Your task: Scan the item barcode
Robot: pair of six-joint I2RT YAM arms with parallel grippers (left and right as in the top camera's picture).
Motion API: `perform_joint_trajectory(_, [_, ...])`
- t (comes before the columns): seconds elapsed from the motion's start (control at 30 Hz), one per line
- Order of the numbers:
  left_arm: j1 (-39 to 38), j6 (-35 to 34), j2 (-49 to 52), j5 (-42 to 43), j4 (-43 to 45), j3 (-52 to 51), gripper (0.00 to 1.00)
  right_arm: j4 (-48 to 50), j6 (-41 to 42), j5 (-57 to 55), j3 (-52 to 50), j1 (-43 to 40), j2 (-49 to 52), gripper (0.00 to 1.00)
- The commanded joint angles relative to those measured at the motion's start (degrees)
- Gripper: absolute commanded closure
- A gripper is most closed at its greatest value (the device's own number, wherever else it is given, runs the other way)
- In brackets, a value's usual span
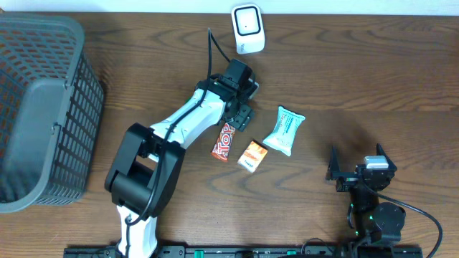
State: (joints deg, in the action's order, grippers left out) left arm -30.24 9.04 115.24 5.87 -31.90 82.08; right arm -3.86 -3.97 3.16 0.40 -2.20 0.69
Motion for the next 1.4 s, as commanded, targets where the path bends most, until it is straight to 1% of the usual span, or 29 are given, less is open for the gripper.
perform_joint_trajectory(0.0, [-0.11, 0.15, -7.13, 0.09, 0.09, 0.39, 0.20, -0.22, 0.70, -0.09, -0.09, 0.42, -0.31, 0.01])
perform_joint_trajectory(0.13, [-0.07, 0.15, -14.05, -3.21, 1.70, 0.39, 0.17, -0.22, 0.70, -0.07, -0.09, 0.42, -0.31, 0.01])
perform_joint_trajectory(0.2, [-0.07, 0.15, -17.42, -6.75, 3.30, 0.39, 0.14, -0.22, 0.70, -0.09, -0.09, 0.42, -0.31, 0.01])
perform_joint_trajectory(0.3, [-0.04, 0.20, -22.58, -12.83, 6.23, 0.39, 0.07, -0.22, 0.70, -0.07, -0.09, 0.42, -0.31, 0.01])
perform_joint_trajectory(0.5, [-0.04, 0.39, -31.28, -21.81, 10.21, 0.39, 0.05, -0.22, 0.70, -0.07, -0.09, 0.42, -0.31, 0.01])
perform_joint_trajectory(0.57, [0.13, 0.42, -33.97, -23.71, 10.40, 0.39, 0.01, -0.22, 0.70, -0.07, -0.09, 0.42, -0.31, 0.01])
perform_joint_trajectory(0.83, [2.78, 0.42, -43.17, -32.83, 9.75, 0.39, 0.02, -0.22, 0.70, -0.07, -0.09, 0.42, -0.31, 0.01])
perform_joint_trajectory(1.0, [6.05, 0.42, -46.93, -33.83, 10.45, 0.39, 0.02, -0.22, 0.70, -0.09, -0.09, 0.42, -0.31, 0.01])
perform_joint_trajectory(1.13, [10.71, 0.42, -49.92, -33.83, 13.90, 0.39, 0.02, -0.22, 0.70, -0.07, -0.09, 0.42, -0.31, 0.01])
perform_joint_trajectory(1.23, [14.10, 0.42, -50.95, -33.81, 16.06, 0.39, 0.02, -0.22, 0.70, -0.07, -0.09, 0.42, -0.31, 0.01])
perform_joint_trajectory(1.37, [17.68, 0.96, -51.12, -33.81, 16.61, 0.39, 0.02, -0.22, 0.70, -0.07, -0.09, 0.42, -0.31, 0.01])
